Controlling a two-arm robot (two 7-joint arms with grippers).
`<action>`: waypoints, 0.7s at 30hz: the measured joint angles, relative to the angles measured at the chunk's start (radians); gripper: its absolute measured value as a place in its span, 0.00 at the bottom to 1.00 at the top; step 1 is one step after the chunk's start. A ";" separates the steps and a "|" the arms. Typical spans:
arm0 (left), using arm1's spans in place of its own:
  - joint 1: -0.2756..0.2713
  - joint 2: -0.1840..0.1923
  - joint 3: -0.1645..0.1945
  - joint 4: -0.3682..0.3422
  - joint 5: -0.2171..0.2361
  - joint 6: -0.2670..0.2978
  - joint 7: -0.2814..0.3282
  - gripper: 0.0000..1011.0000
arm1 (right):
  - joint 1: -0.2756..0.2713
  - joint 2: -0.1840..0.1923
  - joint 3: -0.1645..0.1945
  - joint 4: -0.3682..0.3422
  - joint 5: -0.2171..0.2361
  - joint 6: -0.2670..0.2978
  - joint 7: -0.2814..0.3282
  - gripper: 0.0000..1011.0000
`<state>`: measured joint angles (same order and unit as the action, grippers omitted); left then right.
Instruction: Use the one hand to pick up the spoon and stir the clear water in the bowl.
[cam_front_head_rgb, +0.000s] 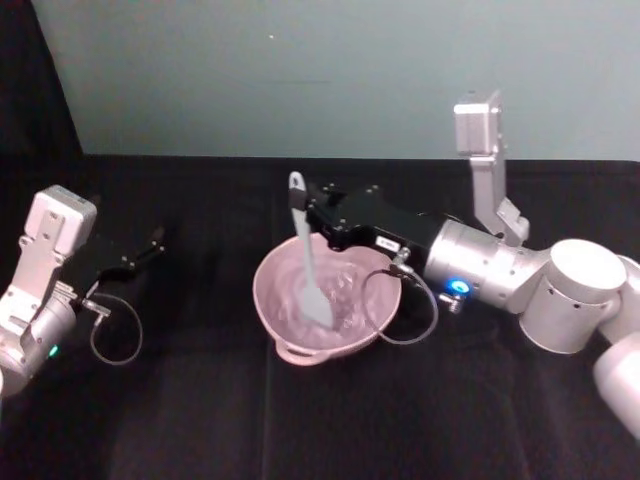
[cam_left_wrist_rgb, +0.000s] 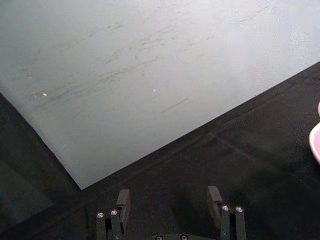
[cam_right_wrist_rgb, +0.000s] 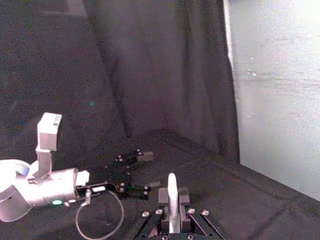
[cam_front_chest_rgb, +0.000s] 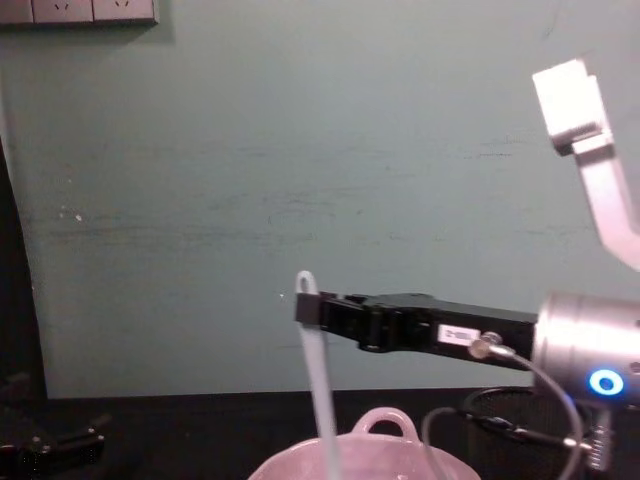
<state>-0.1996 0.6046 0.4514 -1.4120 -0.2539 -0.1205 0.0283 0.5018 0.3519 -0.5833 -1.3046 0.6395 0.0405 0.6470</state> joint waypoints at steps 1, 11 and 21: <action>0.000 0.000 0.000 0.000 0.000 0.000 0.000 1.00 | 0.004 -0.005 -0.003 0.005 -0.001 -0.001 0.002 0.12; 0.000 0.000 0.000 0.000 0.000 0.000 0.000 1.00 | 0.089 -0.074 -0.031 0.131 -0.021 -0.025 0.030 0.12; 0.000 0.000 0.000 0.000 0.000 0.000 0.000 1.00 | 0.159 -0.108 -0.004 0.273 -0.032 -0.059 0.044 0.12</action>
<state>-0.1995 0.6047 0.4514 -1.4120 -0.2539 -0.1205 0.0283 0.6603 0.2444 -0.5877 -1.0313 0.6077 -0.0187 0.6910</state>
